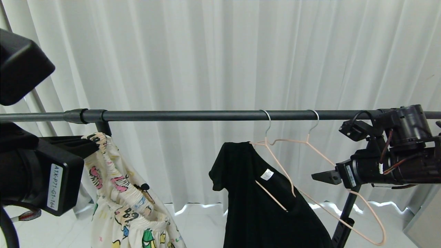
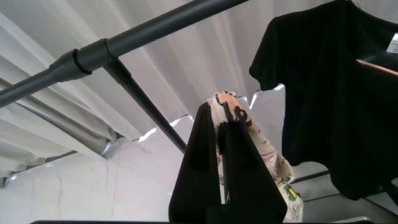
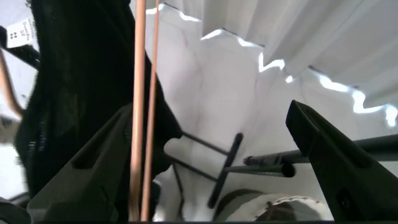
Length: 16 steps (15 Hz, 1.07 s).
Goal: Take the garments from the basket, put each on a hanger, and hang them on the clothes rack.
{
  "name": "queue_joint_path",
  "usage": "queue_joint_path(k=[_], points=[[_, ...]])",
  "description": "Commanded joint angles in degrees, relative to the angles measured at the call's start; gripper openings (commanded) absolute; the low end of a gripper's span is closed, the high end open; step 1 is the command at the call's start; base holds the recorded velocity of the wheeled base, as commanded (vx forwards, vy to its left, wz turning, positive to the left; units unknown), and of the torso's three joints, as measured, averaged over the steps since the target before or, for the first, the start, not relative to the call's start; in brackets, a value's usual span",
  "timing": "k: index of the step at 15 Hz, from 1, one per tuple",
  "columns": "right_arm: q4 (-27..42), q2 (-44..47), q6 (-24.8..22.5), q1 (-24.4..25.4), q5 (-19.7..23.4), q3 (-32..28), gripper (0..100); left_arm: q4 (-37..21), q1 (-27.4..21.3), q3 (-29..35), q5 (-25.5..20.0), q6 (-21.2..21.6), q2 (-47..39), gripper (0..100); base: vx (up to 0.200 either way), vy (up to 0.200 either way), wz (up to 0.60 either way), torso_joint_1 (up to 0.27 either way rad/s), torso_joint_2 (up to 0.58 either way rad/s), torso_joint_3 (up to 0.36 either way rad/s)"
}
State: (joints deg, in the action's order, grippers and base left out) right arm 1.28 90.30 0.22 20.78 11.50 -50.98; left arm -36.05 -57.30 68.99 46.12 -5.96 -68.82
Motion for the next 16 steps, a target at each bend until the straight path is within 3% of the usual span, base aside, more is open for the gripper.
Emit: queue_joint_path(k=[1, 4, 6, 7, 16], points=[[0.0, 0.3, 1.6, 1.9, -0.8, 0.2, 100, 0.0, 0.1, 0.0, 0.0, 0.0, -0.1, 0, 0.000, 0.000, 0.00, 0.000, 0.00, 0.000], [0.0, 1.7, 1.9, 2.3, -5.3, 0.2, 100, 0.0, 0.1, 0.0, 0.0, 0.0, 0.0, 0, 0.000, 0.000, 0.00, 0.000, 0.00, 0.000], [-0.1, 2.3, 2.0, 2.3, -5.7, 0.1, 100, 0.0, 0.1, 0.0, 0.0, 0.0, 0.0, 0, 0.000, 0.000, 0.00, 0.000, 0.00, 0.000], [-0.1, 2.3, 2.0, 2.3, -5.7, 0.1, 0, 0.0, 0.1, 0.0, 0.0, 0.0, 0.0, 0, 0.000, 0.000, 0.00, 0.000, 0.00, 0.000], [-0.6, -0.2, 2.7, 2.4, -5.6, 0.3, 0, 0.0, 0.1, 0.0, 0.0, 0.0, 0.0, 0, 0.000, 0.000, 0.00, 0.000, 0.00, 0.000]])
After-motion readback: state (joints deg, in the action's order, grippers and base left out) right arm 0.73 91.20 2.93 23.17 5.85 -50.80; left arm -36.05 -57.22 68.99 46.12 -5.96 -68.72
